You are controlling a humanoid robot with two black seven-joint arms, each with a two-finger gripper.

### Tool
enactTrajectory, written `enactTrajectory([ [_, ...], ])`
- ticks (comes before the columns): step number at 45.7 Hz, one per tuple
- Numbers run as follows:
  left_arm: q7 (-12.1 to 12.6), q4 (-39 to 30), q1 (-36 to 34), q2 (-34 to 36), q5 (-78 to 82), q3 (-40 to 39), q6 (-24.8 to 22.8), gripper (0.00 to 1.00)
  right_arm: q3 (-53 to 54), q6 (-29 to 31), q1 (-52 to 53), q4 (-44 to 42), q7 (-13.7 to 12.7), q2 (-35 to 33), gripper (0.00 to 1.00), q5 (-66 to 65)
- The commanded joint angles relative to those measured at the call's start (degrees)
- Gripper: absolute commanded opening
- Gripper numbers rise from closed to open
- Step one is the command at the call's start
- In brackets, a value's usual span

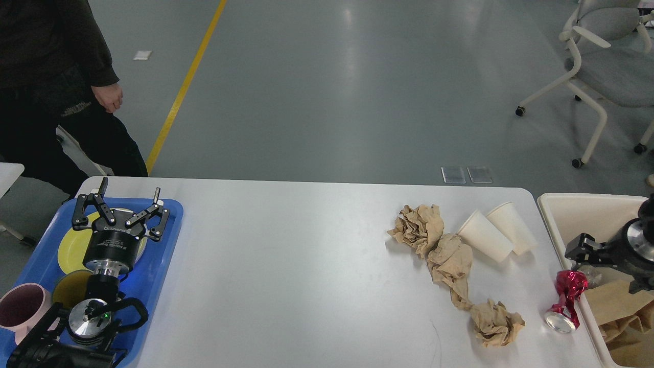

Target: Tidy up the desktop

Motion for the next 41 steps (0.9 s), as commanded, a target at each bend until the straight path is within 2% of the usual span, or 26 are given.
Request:
enactTrajectory([
  [1,0.00,0.00,0.00,0.00,-0.01,0.00,-0.02,0.96,1.99,-1.00,-6.82,-6.83,0.28,3.10,0.96,-0.20],
  [8,0.00,0.00,0.00,0.00,-0.01,0.00,-0.02,0.96,2.87,-5.39,-12.71,-11.58,0.11,8.91,0.97,-0.02],
  [20,0.00,0.00,0.00,0.00,-0.01,0.00,-0.02,0.96,2.96,-12.33,-18.86,-14.48,-0.33,10.75,0.97,-0.02],
  [29,0.00,0.00,0.00,0.00,-0.01,0.00,0.06,0.96,3.04,-13.22,-20.10,-16.16,-0.33,10.93,0.96,0.33],
  [32,0.00,0.00,0.00,0.00,-0.01,0.00,-0.02,0.96,3.04,-13.39,-20.19,-16.24,-0.33,10.84,0.95,0.50],
  [36,0.00,0.00,0.00,0.00,-0.01,0.00,-0.02,0.96,3.04,-13.39,-20.27,-16.24,-0.42,10.93,0.84,0.68],
  [41,0.00,0.00,0.00,0.00,-0.01,0.00,0.06,0.96,3.04,-13.39,-20.62,-16.24,-0.42,10.93,0.77,0.68],
])
